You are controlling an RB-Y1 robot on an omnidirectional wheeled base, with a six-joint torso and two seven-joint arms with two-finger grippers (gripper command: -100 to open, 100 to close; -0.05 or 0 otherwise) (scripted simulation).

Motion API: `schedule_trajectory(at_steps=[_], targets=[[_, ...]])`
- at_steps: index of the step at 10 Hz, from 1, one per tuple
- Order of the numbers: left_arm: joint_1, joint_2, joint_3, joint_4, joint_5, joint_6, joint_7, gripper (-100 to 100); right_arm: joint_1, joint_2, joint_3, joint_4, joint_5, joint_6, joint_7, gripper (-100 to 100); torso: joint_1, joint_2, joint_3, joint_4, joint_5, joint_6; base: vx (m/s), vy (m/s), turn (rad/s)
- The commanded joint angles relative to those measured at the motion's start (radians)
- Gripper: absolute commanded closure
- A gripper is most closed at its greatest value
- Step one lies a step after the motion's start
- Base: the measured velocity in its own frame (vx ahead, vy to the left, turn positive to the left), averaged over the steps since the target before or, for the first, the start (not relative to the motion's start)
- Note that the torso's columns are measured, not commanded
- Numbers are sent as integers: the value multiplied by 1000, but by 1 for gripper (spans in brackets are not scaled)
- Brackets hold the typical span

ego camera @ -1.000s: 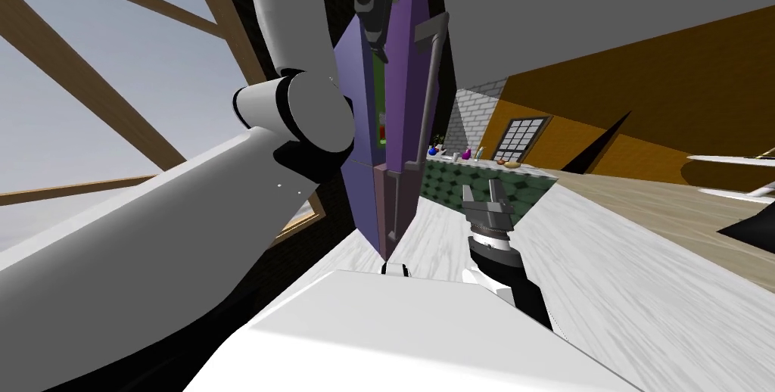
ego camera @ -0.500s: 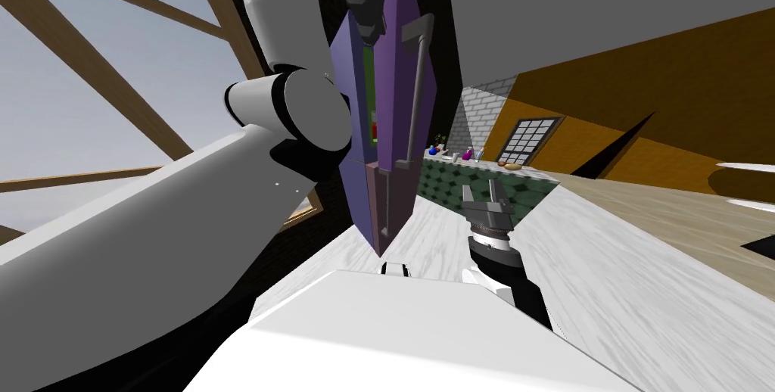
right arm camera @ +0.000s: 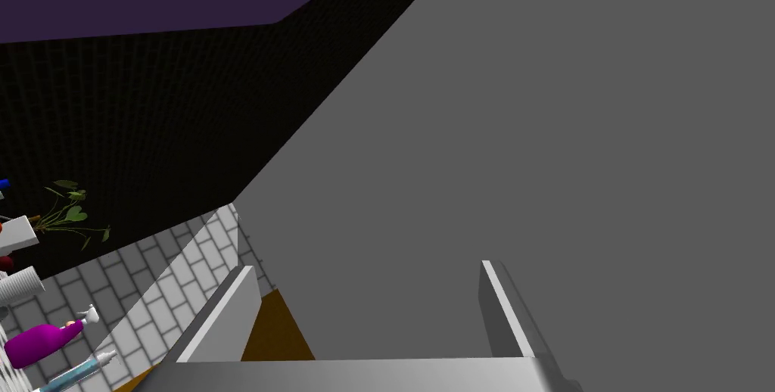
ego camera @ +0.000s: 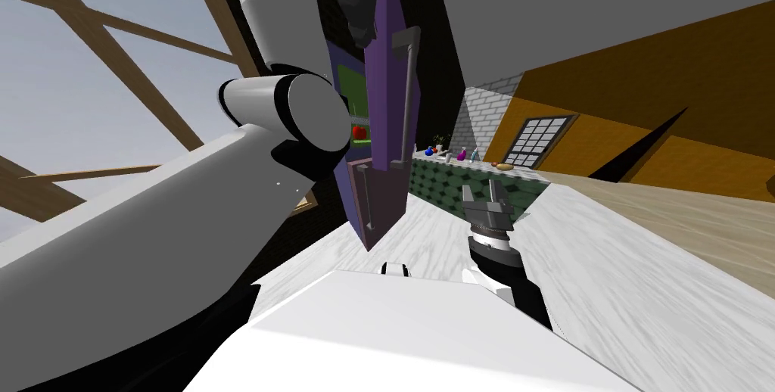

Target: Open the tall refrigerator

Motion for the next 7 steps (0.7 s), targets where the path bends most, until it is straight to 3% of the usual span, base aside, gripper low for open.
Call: schedule_trajectory(at_steps=[1, 2, 3, 5, 7], targets=[[3, 10, -26, -14, -45, 12, 17, 100, 0, 0, 0, 0, 0, 0, 0, 0, 2, 1, 0, 0, 1, 0, -129, -362, 118], [4, 8, -20, -20, -35, 17, 12, 100, 0, 0, 0, 0, 0, 0, 0, 0, 5, 4, 4, 0, 3, -1, -74, -159, 50], [32, 5, -22, -15, -36, 15, 16, -100, 0, 0, 0, 0, 0, 0, 0, 0, 17, 4, 5, 1, 7, -2, -18, -47, -17], [47, 3, -23, -5, -36, 5, 20, -100, 0, -1, -1, 0, 0, 0, 0, 0, 23, -1, 3, -5, 13, -6, 3, -38, -4], [52, 1, -16, 13, -36, 12, 34, -100, 0, -1, -1, 0, 0, 0, 0, 0, 10, -6, -2, -8, 8, -4, 71, -111, -34]])
